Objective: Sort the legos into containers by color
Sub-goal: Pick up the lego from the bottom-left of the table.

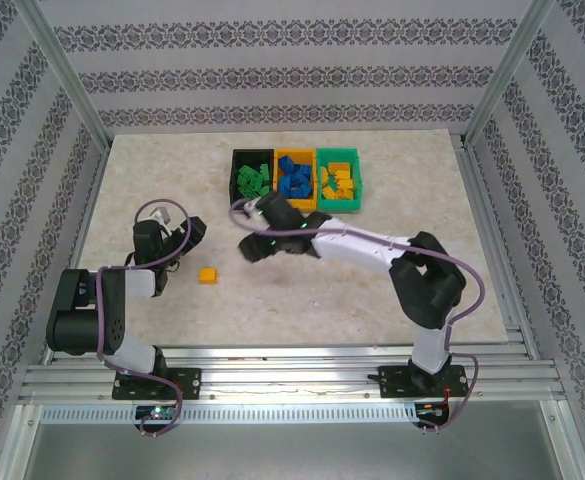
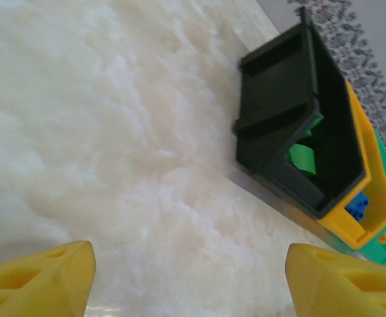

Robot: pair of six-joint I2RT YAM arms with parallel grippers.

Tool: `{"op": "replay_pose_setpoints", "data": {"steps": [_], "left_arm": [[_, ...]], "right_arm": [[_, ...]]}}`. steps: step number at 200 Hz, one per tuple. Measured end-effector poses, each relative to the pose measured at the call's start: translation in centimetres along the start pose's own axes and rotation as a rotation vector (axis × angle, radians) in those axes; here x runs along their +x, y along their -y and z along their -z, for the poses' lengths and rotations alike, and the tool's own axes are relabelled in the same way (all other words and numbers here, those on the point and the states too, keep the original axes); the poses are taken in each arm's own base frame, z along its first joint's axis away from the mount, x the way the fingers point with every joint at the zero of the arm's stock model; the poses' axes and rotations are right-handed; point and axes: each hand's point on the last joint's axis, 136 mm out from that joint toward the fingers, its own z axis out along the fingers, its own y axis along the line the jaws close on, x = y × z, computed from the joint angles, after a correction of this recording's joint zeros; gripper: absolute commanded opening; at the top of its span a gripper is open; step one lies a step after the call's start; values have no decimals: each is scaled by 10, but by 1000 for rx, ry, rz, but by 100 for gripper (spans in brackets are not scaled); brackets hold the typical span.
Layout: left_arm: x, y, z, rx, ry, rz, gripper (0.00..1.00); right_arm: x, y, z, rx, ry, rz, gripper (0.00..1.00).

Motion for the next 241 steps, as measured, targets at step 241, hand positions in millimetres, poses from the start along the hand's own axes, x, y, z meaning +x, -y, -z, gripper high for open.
{"op": "replay_pose_setpoints", "data": {"steps": [241], "left_arm": [[-17, -43, 20, -44, 145, 212, 81]], "right_arm": [[18, -66, -113, -73, -78, 32, 38]]}}
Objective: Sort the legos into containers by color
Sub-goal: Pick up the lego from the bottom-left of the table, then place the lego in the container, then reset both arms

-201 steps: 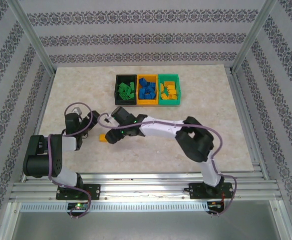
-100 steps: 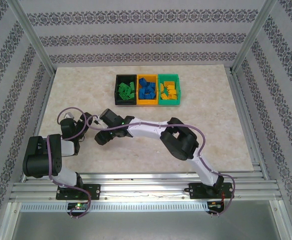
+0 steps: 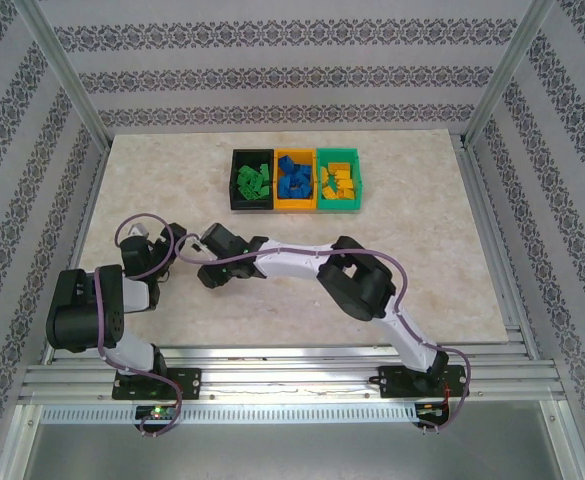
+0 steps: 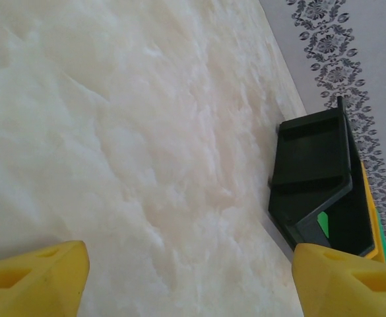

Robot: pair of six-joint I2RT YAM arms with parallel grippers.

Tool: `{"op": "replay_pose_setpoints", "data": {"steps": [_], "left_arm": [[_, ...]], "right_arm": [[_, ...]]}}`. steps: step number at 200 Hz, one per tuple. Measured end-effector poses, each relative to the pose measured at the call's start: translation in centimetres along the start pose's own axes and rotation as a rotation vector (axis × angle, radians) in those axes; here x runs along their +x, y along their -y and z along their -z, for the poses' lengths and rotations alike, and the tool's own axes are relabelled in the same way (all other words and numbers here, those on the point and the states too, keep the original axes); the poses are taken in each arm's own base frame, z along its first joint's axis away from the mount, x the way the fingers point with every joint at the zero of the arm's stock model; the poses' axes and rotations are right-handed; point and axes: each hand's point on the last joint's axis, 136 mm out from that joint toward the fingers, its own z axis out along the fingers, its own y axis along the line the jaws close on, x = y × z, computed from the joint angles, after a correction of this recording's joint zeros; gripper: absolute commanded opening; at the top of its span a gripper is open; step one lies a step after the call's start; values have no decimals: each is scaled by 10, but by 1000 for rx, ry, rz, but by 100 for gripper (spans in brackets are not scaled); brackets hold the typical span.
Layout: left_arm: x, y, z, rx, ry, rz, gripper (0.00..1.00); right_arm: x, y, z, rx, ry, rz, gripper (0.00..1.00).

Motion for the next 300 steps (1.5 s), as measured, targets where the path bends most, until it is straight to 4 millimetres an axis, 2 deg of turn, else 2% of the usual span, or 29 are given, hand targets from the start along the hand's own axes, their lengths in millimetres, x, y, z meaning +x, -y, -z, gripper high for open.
{"op": "replay_pose_setpoints", "data": {"steps": [22, 50, 85, 106, 119, 136, 155, 172, 180, 192, 209, 232, 250, 277, 300], "left_arm": [[0, 5, -2, 12, -17, -1, 82], [4, 12, -5, 15, -38, -20, 82], [19, 34, -10, 39, -95, -98, 82], [29, 51, -14, 58, -125, -162, 82], [34, 58, -15, 63, -137, -197, 82], [40, 64, -16, 59, -152, -241, 83], [48, 70, -17, 58, -171, -284, 83], [52, 73, -18, 52, -182, -316, 83], [53, 73, -18, 50, -185, -327, 83], [53, 72, -18, 42, -186, -341, 83], [53, 70, -17, 31, -188, -352, 83], [52, 68, -17, 19, -182, -367, 83], [52, 66, -17, 10, -183, -374, 84], [47, 69, -14, 6, -161, -397, 84], [37, 77, -8, 14, -119, -425, 85]], "right_arm": [[14, 23, 19, 23, -3, -53, 37], [20, 93, 62, 112, 32, -191, 36], [-8, 191, 144, 251, 224, -370, 36], [-29, 238, 191, 323, 351, -441, 36], [-34, 263, 212, 367, 404, -478, 37], [-39, 293, 228, 409, 440, -518, 39], [-48, 325, 235, 442, 467, -554, 41], [-53, 349, 230, 460, 472, -582, 56], [-52, 358, 225, 467, 465, -590, 60], [-48, 363, 216, 469, 446, -599, 62], [-40, 361, 207, 465, 416, -603, 63], [-30, 349, 200, 455, 391, -590, 65], [-17, 331, 202, 448, 362, -555, 67], [-9, 301, 230, 445, 372, -472, 68], [-4, 278, 271, 467, 437, -398, 69]]}}
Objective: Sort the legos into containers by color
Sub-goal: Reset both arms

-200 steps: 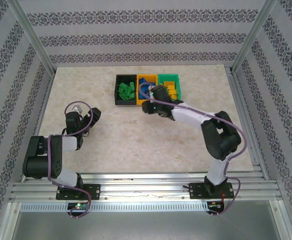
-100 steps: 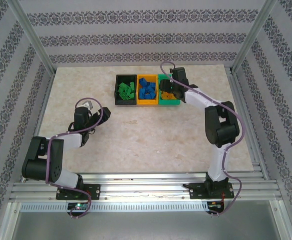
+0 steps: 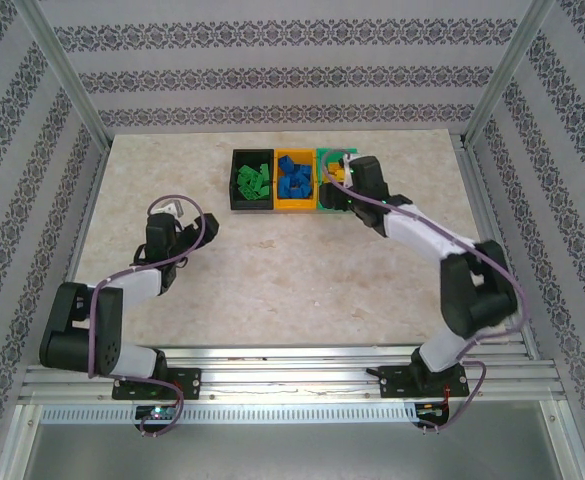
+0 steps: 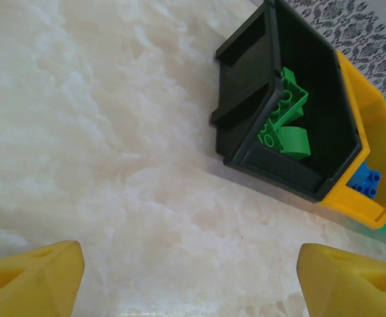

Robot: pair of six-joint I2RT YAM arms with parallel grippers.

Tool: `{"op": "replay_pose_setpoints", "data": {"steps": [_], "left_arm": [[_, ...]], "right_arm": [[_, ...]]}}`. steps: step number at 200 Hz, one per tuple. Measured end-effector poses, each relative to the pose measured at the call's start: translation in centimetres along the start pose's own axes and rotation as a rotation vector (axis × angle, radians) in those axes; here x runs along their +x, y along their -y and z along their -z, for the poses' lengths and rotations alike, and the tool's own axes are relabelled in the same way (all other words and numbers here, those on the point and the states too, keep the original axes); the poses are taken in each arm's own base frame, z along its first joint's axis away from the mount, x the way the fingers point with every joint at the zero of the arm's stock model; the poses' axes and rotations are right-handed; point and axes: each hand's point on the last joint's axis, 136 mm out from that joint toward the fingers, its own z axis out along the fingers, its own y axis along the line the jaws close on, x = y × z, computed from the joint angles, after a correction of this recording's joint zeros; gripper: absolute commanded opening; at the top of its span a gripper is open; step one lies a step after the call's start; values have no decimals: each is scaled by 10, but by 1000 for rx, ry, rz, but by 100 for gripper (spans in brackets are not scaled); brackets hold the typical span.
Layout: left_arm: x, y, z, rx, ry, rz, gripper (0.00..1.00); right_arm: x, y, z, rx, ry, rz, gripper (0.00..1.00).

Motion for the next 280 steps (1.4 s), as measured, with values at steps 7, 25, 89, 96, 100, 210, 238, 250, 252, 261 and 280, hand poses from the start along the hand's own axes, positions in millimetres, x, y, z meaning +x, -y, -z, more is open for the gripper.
{"op": "replay_pose_setpoints", "data": {"steps": [7, 25, 89, 96, 100, 210, 238, 250, 252, 261, 280], "left_arm": [[-4, 1, 2, -1, 15, -8, 85], [-13, 2, 8, -10, 54, -29, 86], [-23, -19, 37, -117, 179, -104, 100], [-25, -23, 42, -140, 205, -109, 100], [-27, -25, 45, -153, 221, -112, 100], [-58, -77, 72, -420, 418, -132, 100], [-67, -79, 78, -434, 476, -181, 100], [-68, -79, 79, -443, 483, -206, 100], [-68, -80, 79, -445, 484, -210, 100], [-69, -80, 78, -451, 487, -229, 100], [-68, -82, 77, -469, 472, -263, 100]], "right_arm": [[-1, 1, 15, 5, 25, 14, 70], [-2, 9, 47, 25, 86, 38, 72], [32, 110, 131, 315, 277, -44, 96], [38, 123, 135, 362, 291, -54, 97], [42, 130, 136, 387, 297, -61, 98], [81, 188, 85, 597, 293, 0, 98], [78, 180, 81, 550, 310, 40, 98], [73, 177, 81, 536, 333, 47, 98], [72, 177, 82, 534, 338, 48, 98], [67, 175, 82, 525, 357, 50, 98], [60, 171, 80, 497, 393, 53, 98]]}}
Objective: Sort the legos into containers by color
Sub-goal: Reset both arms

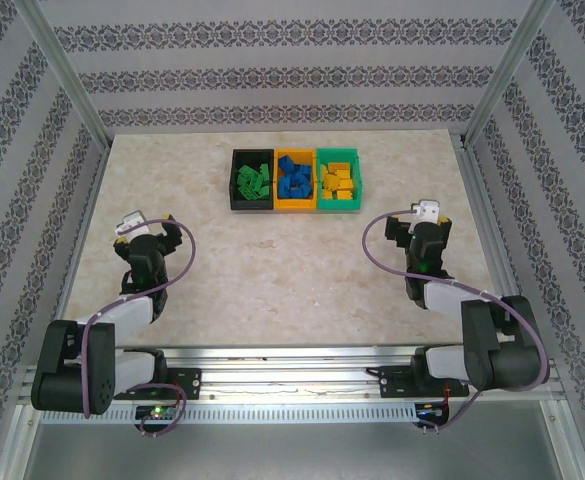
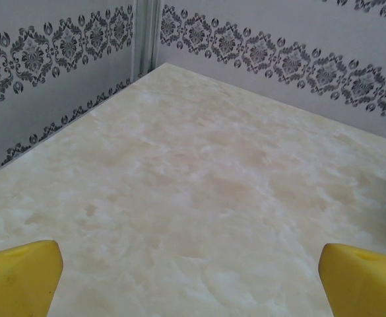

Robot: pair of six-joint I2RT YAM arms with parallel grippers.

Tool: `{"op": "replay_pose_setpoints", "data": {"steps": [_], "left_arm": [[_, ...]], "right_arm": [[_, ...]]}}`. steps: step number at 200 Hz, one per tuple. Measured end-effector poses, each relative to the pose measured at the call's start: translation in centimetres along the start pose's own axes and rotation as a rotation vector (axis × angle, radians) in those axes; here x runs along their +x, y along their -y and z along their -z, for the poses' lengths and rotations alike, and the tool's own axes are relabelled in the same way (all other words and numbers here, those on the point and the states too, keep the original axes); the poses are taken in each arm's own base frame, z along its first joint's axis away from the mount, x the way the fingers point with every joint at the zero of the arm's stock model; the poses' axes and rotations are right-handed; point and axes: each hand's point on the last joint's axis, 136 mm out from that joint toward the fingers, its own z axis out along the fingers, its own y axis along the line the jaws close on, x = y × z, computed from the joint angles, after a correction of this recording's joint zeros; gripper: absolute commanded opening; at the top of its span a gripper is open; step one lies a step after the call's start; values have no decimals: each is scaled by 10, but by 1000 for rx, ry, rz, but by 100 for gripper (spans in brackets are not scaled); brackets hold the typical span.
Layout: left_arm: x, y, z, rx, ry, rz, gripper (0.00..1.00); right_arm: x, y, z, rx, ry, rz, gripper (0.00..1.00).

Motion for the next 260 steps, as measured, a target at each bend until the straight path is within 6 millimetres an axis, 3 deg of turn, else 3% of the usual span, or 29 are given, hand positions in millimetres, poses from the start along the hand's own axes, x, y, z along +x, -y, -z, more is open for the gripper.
{"op": "replay_pose_setpoints", "data": {"steps": [45, 76, 142, 197, 226, 260], "left_arm": [[-1, 1, 0, 7, 3, -47, 100], [3, 0, 3, 16, 7, -71, 100], [56, 3, -13, 64, -59, -168, 100], [37, 30, -23, 162, -14, -184, 99], [49, 36, -32, 187, -57, -209, 99], [49, 40, -36, 198, -67, -223, 99]], "right_arm": [[30, -18, -8, -92, -41, 31, 98], [27, -21, -10, -109, -18, 25, 98], [33, -27, -13, -140, -25, 26, 98], [33, -27, -13, -149, -25, 24, 98], [33, -27, -14, -152, -25, 21, 98], [33, -27, -14, -157, -25, 21, 98]]}}
